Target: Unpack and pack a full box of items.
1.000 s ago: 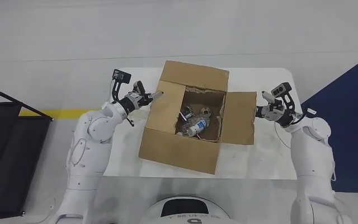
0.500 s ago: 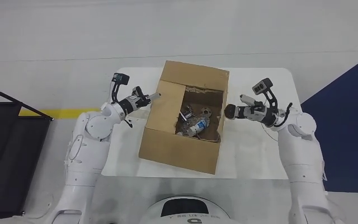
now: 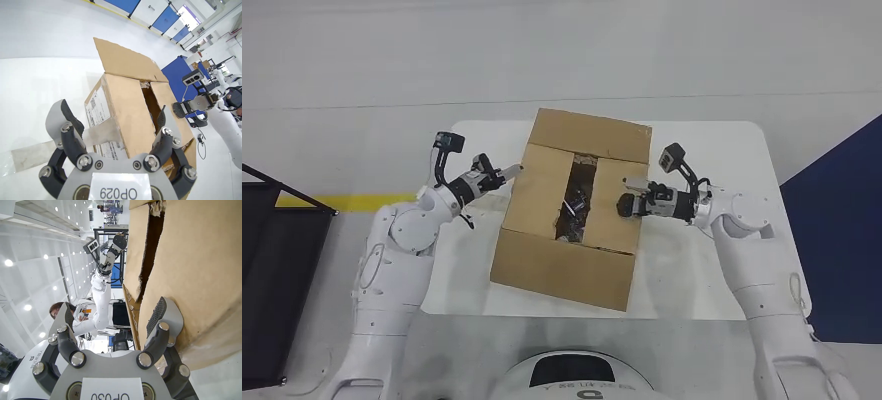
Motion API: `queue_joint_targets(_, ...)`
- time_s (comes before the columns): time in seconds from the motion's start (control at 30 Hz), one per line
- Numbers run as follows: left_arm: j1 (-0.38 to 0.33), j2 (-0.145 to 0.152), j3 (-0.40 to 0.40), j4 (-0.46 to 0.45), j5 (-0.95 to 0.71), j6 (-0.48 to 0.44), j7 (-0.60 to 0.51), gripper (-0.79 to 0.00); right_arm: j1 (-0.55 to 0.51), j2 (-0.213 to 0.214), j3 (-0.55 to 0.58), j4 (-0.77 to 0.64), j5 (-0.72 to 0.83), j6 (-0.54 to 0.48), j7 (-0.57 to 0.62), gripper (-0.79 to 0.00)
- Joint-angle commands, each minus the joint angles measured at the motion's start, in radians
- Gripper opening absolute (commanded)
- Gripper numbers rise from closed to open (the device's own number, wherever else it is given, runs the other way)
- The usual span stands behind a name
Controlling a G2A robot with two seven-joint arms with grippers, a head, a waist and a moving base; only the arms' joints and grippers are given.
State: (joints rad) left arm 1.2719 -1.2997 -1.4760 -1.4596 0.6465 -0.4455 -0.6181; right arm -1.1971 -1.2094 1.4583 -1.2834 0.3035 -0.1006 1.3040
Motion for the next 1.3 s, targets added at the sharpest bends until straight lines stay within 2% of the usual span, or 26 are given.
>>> queue_joint_targets(0.0, -0.002, 0.001, 0.01, -0.002, 0.019, 0.004, 0.011, 0.0, 0.001, 0.004, 0.004, 0.001, 0.0, 0.014, -0.003, 0.0)
queue_joint_targets(0.47, -0.013, 0.005, 0.033, 0.002, 0.023, 0.016, 0.022, 0.0, -0.005, 0.014, 0.018, -0.016, 0.045, 0.028, 0.025, 0.0)
queue_joint_targets(0.53, -0.01, 0.005, 0.035, 0.001, 0.024, 0.019, 0.027, 0.0, -0.009, 0.015, 0.03, -0.006, 0.037, 0.025, -0.02, 0.0)
queue_joint_targets(0.6, -0.008, 0.006, 0.048, -0.003, 0.023, 0.022, 0.028, 0.0, -0.011, 0.012, 0.083, 0.033, 0.127, 0.038, -0.175, 0.0)
queue_joint_targets(0.67, -0.013, 0.006, 0.059, -0.004, 0.02, 0.023, 0.021, 0.0, -0.008, 0.007, 0.119, 0.079, 0.231, -0.003, -0.259, 0.0)
queue_joint_targets(0.73, -0.018, 0.007, 0.071, -0.007, 0.029, 0.03, 0.016, 0.0, 0.002, 0.001, 0.154, 0.146, 0.315, -0.088, -0.353, 0.0)
queue_joint_targets(0.8, -0.02, 0.008, 0.084, -0.006, 0.034, 0.033, 0.012, 0.0, 0.02, -0.009, 0.149, 0.199, 0.385, -0.156, -0.396, 0.0)
queue_joint_targets(0.87, -0.024, 0.009, 0.094, -0.001, 0.04, 0.038, 0.014, 0.0, 0.054, -0.015, 0.141, 0.276, 0.361, -0.23, -0.503, 0.0)
queue_joint_targets(0.97, -0.027, 0.01, 0.104, 0.005, 0.038, 0.037, 0.018, 0.0, 0.122, -0.028, 0.07, 0.369, 0.23, -0.251, -0.652, 0.0)
queue_joint_targets(1.17, -0.023, 0.016, 0.106, 0.016, 0.035, 0.033, 0.028, 0.0, 0.241, -0.054, -0.067, 0.496, 0.069, -0.211, -0.709, 0.0)
queue_joint_targets(1.2, -0.021, 0.017, 0.105, 0.017, 0.035, 0.032, 0.029, 0.0, 0.255, -0.058, -0.082, 0.505, 0.063, -0.203, -0.695, 0.0)
queue_joint_targets(1.27, -0.019, 0.019, 0.105, 0.017, 0.035, 0.032, 0.03, 0.0, 0.266, -0.065, -0.078, 0.515, 0.174, -0.207, -0.581, 0.0)
